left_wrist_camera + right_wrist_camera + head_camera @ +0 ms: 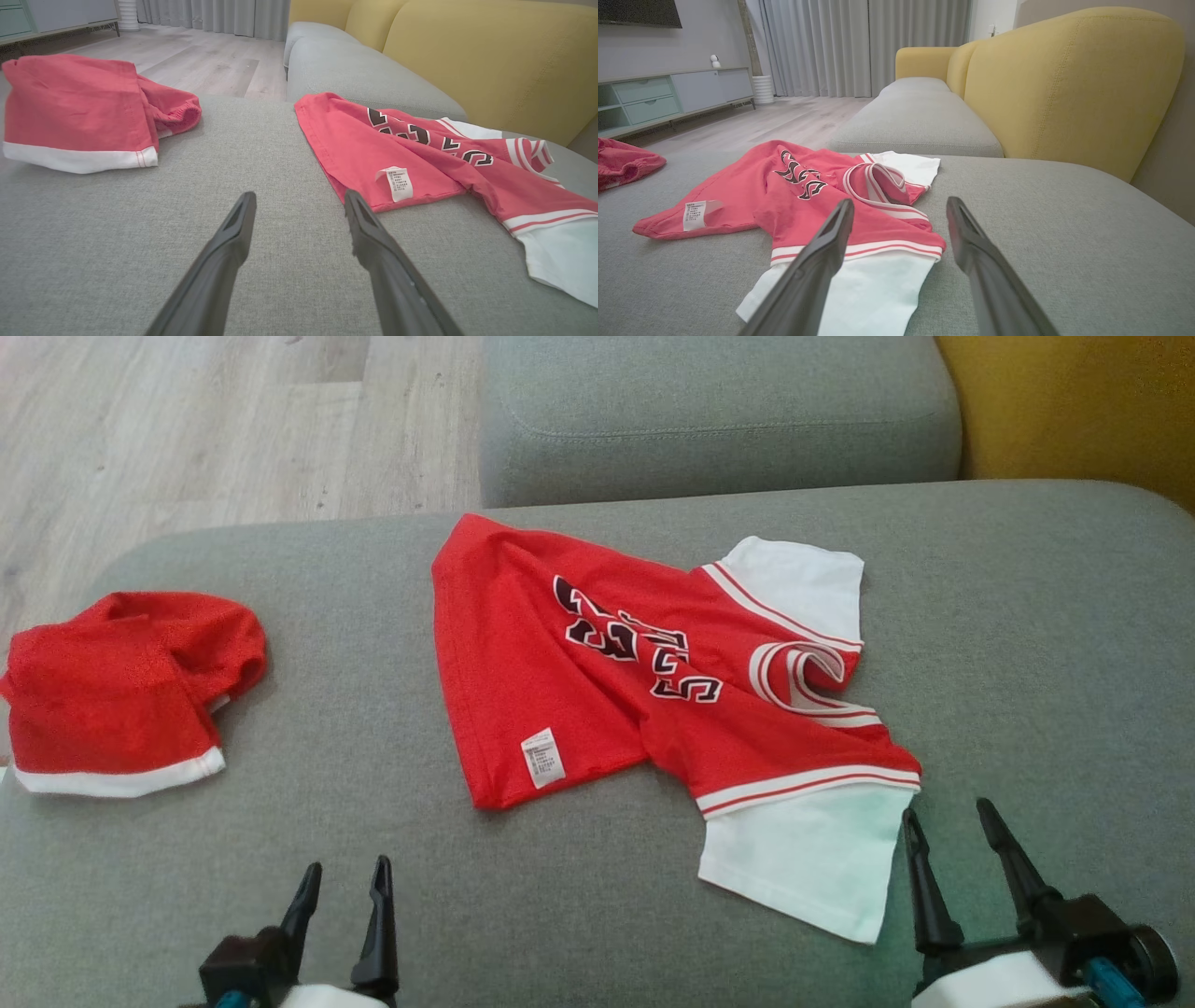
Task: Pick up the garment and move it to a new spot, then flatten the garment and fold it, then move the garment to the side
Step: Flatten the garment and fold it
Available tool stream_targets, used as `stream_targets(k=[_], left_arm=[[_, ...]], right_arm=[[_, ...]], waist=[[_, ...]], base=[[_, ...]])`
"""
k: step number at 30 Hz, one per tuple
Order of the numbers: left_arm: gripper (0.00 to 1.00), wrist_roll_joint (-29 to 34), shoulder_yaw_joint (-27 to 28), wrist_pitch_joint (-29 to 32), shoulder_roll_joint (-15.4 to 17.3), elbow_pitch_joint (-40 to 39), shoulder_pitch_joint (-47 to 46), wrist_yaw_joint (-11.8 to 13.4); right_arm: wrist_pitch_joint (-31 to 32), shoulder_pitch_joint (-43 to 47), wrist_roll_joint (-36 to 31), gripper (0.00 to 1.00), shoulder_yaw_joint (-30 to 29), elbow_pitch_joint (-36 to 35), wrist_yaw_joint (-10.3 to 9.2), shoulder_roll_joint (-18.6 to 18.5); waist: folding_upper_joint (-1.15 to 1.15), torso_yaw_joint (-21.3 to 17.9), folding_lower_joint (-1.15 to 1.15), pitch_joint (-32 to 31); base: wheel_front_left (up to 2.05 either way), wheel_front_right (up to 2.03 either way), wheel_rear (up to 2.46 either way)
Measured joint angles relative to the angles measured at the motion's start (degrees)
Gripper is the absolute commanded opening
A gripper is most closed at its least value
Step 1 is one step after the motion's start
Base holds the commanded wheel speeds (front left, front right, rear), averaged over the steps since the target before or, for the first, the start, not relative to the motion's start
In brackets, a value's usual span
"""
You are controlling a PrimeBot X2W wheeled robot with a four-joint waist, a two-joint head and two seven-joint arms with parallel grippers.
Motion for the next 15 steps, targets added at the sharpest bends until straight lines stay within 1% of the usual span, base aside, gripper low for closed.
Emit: stream_targets(k=[3,11,15], left_arm=[[1.00,0.74,1.07,0.00,-0.42,0.01,-0.01,-0.71],[1.00,1.69,2.33,0.00,-0.52,-0.01,-0.01,-1.68],[1.00,2.59,2.91,0.00,-0.53,-0.01,0.00,-1.71]], right_arm=[[0.00,0.13,0.00,1.00,0.07,0.31,0.00,0.00],[0.00,0.13,0.43,1.00,0.23,0.92,0.00,0.00],[0.00,0.13,0.81,1.00,0.23,1.15,0.00,0.00]], waist=[[0.00,-0.15,0.00,-0.01],[0.00,-0.27,0.00,-0.18],[0.00,-0.11,0.00,-0.40]], base=[[0.00,0.00,0.00],[0.00,0.00,0.00],[0.00,0.00,0.00]])
